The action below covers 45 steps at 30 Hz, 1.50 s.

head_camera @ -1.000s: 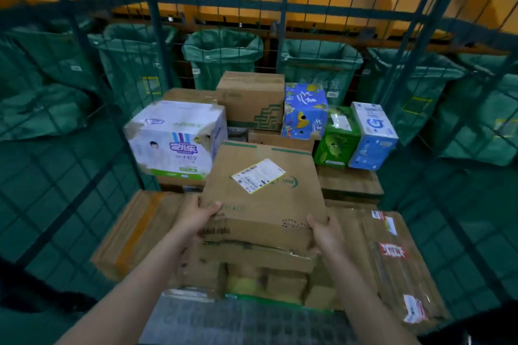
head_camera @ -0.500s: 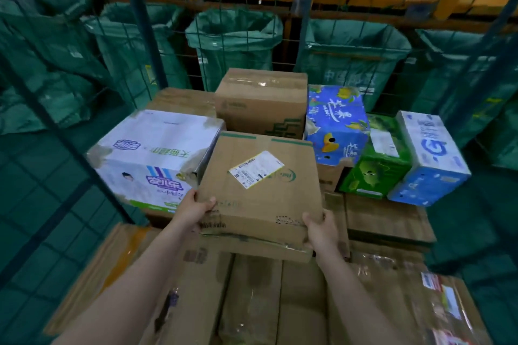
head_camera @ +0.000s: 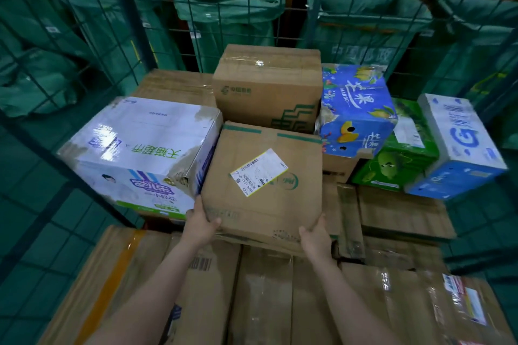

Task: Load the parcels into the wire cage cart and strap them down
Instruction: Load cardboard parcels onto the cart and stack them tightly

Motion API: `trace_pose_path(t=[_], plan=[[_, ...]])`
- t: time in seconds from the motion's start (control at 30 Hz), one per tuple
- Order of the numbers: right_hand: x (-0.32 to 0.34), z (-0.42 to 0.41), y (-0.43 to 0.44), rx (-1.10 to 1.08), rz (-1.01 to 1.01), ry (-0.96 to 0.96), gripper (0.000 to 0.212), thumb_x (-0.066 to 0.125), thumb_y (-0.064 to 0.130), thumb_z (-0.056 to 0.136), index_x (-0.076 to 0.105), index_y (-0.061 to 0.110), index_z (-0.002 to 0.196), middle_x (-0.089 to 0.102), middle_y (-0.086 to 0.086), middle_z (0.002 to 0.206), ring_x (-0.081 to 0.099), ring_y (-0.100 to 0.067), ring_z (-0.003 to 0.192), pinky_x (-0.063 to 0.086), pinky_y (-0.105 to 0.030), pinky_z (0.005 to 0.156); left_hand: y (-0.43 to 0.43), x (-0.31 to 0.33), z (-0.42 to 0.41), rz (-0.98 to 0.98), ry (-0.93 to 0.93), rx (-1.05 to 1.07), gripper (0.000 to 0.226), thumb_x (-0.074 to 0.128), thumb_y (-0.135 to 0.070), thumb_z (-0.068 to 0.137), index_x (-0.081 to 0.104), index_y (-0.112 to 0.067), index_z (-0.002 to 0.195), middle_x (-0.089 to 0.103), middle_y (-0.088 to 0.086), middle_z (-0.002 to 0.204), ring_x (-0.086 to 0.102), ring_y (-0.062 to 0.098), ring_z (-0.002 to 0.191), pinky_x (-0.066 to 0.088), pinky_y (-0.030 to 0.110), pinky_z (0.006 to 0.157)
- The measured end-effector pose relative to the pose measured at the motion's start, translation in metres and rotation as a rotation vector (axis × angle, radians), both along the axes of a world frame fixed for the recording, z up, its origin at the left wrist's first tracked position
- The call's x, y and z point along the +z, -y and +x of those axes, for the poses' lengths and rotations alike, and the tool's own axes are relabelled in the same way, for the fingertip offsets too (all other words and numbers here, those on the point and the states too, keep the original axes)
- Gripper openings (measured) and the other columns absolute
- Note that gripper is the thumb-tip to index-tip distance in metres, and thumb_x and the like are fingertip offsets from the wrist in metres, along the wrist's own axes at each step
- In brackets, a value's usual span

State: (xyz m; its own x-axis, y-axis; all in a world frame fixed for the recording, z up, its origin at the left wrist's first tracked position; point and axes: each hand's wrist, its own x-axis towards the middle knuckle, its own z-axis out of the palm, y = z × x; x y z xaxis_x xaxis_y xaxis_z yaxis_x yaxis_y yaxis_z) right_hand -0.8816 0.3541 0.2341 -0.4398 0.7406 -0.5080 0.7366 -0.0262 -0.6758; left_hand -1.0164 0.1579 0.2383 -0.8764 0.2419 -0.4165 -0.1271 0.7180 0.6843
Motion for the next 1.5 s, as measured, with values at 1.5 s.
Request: trace_pose_path(t=[1.5], plan=[[0.098,0.072,0.231,1.121,0.230,-0.139,0.051,0.044,0.014,0.098,0.030,0.010,0.147,0.037,-0.009,0.148,0.037,-0.025,0.134,0.026,-0.021,0.103,0.204,0.111,0.235,-0.014,-0.141,0.431,0.068,0.061,-0.017,0.090,0.025,-0.014,0.148,0.039,0.007,0.147,0.040,0.024,0.132,0.033,0.024,0.101]])
